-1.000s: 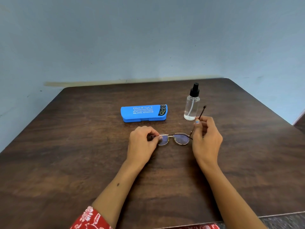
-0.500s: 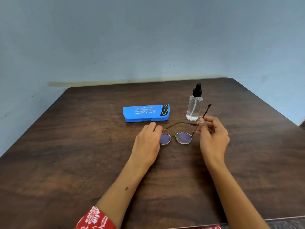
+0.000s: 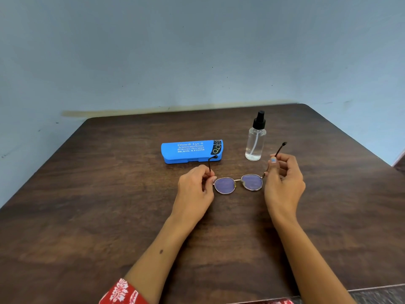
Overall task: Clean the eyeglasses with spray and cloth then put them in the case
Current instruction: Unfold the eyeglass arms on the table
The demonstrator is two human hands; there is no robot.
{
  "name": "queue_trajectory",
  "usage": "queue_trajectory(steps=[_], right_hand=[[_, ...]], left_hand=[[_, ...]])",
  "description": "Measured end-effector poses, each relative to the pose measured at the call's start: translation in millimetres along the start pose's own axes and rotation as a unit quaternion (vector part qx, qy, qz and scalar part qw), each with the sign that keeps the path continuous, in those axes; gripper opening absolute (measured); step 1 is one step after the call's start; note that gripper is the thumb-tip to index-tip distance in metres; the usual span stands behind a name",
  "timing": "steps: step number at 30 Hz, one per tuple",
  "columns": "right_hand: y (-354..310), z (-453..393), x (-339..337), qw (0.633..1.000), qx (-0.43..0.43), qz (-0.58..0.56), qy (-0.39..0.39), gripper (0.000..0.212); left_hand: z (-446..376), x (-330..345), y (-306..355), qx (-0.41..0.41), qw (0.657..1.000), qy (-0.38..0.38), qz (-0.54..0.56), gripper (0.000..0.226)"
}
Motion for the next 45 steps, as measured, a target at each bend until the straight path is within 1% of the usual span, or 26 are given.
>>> queue_trajectory(steps=[5, 10, 12, 15, 18, 19, 21, 22, 24, 26, 27, 29, 30, 31, 33, 35, 36, 38, 39, 41, 43, 45], right_hand=[[-0.7, 0.5, -0.9, 1.000, -0.004, 0.012, 0.007, 0.008], [-1.6, 1.2, -0.7, 1.000, 0.009, 0.010, 0.006, 0.006], [-1.3, 1.3, -1.7, 1.000, 0.021, -0.003, 0.009, 0.011], [-1.3, 1.0, -3.7, 0.999, 0.028, -0.017, 0.020, 0.020], [-5.4, 2.7, -10.6, 0.998, 0.004, -0.025, 0.060, 0.028], [-13.0, 4.5, -15.6, 0.996, -0.032, -0.020, 0.085, 0.031], [-41.7, 13.4, -25.4, 0.977, -0.165, 0.018, 0.135, 0.032], [-59.7, 21.4, -27.6, 0.958, -0.243, 0.040, 0.149, 0.031], [-94.1, 43.3, -24.6, 0.916, -0.371, 0.045, 0.147, 0.030], [-122.3, 68.0, -10.9, 0.891, -0.440, 0.019, 0.108, 0.026], [-132.6, 79.9, 1.0, 0.884, -0.462, 0.006, 0.070, 0.024], [-143.7, 98.8, 36.2, 0.867, -0.497, 0.018, -0.032, 0.025], [-144.1, 104.4, 58.8, 0.857, -0.505, 0.041, -0.090, 0.027], [-142.1, 107.2, 82.2, 0.850, -0.501, 0.077, -0.143, 0.030], [-127.9, 101.9, 126.4, 0.844, -0.460, 0.178, -0.208, 0.039], [-109.5, 87.4, 162.0, 0.835, -0.381, 0.302, -0.257, 0.053], [-99.3, 78.7, 175.7, 0.821, -0.338, 0.362, -0.283, 0.061], [-78.5, 62.1, 195.3, 0.788, -0.273, 0.439, -0.334, 0.064], [-71.3, 54.3, 200.7, 0.774, -0.241, 0.472, -0.347, 0.066], [-63.7, 40.0, 206.0, 0.751, -0.209, 0.526, -0.340, 0.078], [-59.3, 33.2, 209.3, 0.736, -0.187, 0.549, -0.351, 0.085], [-56.0, 29.3, 211.6, 0.723, -0.172, 0.562, -0.362, 0.086]], left_hand=[[0.0, -0.5, -1.0, -0.003, 1.000, 0.003, 0.022, 0.009], [0.0, -1.2, -1.6, 0.003, 1.000, -0.002, 0.027, 0.003], [-0.8, -1.3, -2.2, 0.006, 1.000, -0.004, 0.023, 0.003], [-1.0, -2.9, -3.5, 0.012, 1.000, 0.002, 0.028, 0.010], [-1.0, -9.7, -3.6, 0.029, 0.999, 0.023, 0.030, 0.016], [-1.9, -15.4, -5.1, 0.031, 0.998, 0.043, 0.038, 0.019], [-4.2, -32.7, -11.0, 0.027, 0.993, 0.098, 0.068, 0.023], [-6.1, -43.0, -13.7, 0.029, 0.989, 0.123, 0.076, 0.025], [-10.1, -62.2, -17.1, 0.046, 0.985, 0.155, 0.067, 0.027], [-13.4, -78.4, -21.0, 0.059, 0.982, 0.169, 0.052, 0.029], [-15.6, -84.4, -25.0, 0.061, 0.982, 0.170, 0.050, 0.030], [-21.0, -91.1, -37.9, 0.042, 0.985, 0.161, 0.053, 0.036], [-24.2, -91.8, -47.3, 0.020, 0.987, 0.146, 0.055, 0.044], [-27.9, -90.9, -57.6, -0.006, 0.991, 0.124, 0.055, 0.056], [-34.6, -85.3, -79.0, -0.056, 0.996, 0.065, 0.035, 0.075], [-38.7, -78.4, -96.6, -0.092, 0.995, 0.015, 0.021, 0.092], [-40.7, -75.5, -102.4, -0.101, 0.995, -0.002, 0.020, 0.099], [-45.4, -71.2, -109.2, -0.111, 0.993, -0.021, 0.020, 0.106], [-47.6, -69.4, -111.9, -0.114, 0.993, -0.028, 0.017, 0.107], [-50.3, -67.3, -117.1, -0.121, 0.992, -0.039, 0.013, 0.111], [-51.3, -66.9, -121.1, -0.130, 0.991, -0.038, 0.013, 0.112], [-52.2, -65.5, -124.0, -0.136, 0.990, -0.038, 0.015, 0.112]])
Point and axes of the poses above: each hand's wrist, its own z-axis away from the middle knuckle, its own x-axis out of the palm, y = z × x, the point moved 7 cm from there along -z, towards the middle knuckle, and after that the axes turned 7 degrees about -y, right-handed, at the moved point
